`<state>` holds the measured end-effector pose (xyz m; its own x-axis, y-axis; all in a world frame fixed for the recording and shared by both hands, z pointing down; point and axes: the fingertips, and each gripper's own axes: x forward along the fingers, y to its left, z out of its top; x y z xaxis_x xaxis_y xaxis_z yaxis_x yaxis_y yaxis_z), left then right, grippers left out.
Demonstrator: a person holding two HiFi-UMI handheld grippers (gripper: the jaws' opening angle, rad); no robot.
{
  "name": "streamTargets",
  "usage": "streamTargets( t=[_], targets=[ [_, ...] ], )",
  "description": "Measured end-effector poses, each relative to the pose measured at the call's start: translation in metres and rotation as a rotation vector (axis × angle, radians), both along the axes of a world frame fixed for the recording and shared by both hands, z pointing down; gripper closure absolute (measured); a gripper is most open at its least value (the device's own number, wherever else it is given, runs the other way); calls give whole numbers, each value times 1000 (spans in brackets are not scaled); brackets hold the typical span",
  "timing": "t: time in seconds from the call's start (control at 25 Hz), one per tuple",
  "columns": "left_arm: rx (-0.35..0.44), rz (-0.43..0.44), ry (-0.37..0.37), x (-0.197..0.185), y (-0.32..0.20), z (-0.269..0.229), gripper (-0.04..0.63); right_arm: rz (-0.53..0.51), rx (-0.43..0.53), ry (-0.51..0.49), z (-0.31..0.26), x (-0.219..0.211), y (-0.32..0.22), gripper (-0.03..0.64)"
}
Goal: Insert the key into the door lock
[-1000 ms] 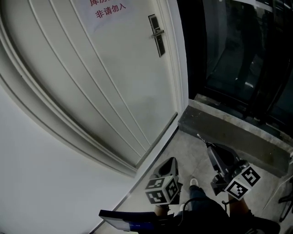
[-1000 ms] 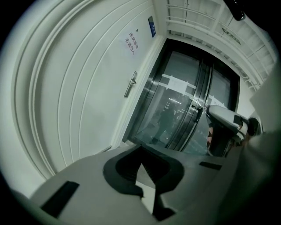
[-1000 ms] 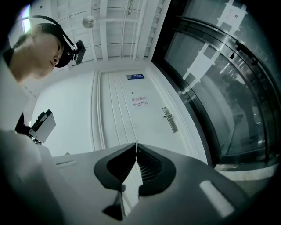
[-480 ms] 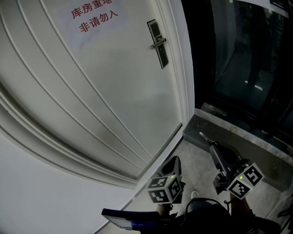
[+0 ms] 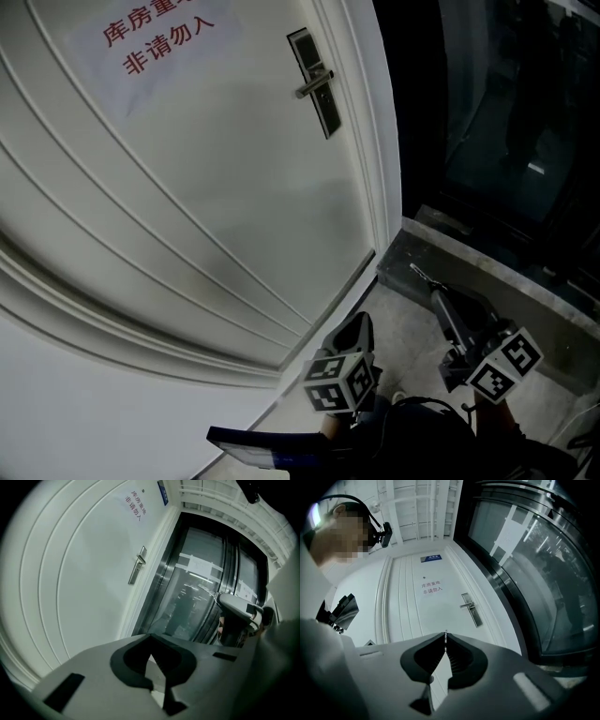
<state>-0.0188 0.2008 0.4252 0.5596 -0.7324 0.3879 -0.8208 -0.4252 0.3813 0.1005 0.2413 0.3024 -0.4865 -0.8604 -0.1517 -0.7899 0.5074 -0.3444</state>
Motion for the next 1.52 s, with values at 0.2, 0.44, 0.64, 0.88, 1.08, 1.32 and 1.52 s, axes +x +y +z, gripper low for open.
streamTargets(
  t=[0.2, 0.44, 0.64, 0.88, 1.08, 1.32, 1.52],
  targets=[
    [-9, -11, 2, 0, -28, 5, 595, -7, -17, 7, 6, 1, -30, 604],
    [7, -4, 17, 2, -93, 1, 595, 3, -4, 23, 2, -1, -89, 604],
    [44, 17, 33, 3, -161, -15, 595, 16, 32, 47, -14, -5, -154, 604],
    [55, 52, 45, 0, -224, -20, 595, 20, 52, 58, -19, -20, -222, 604],
    [42, 69, 42, -2, -261, -15, 595, 29, 41, 58, -14, -27, -259, 604],
    [23, 102, 31, 8, -288, -5, 595, 60, 49, 117, -7, -20, -297, 604],
    [10, 68, 33, 13, -307, -1, 595, 83, 138, 309, -15, -4, -340, 604]
  ],
)
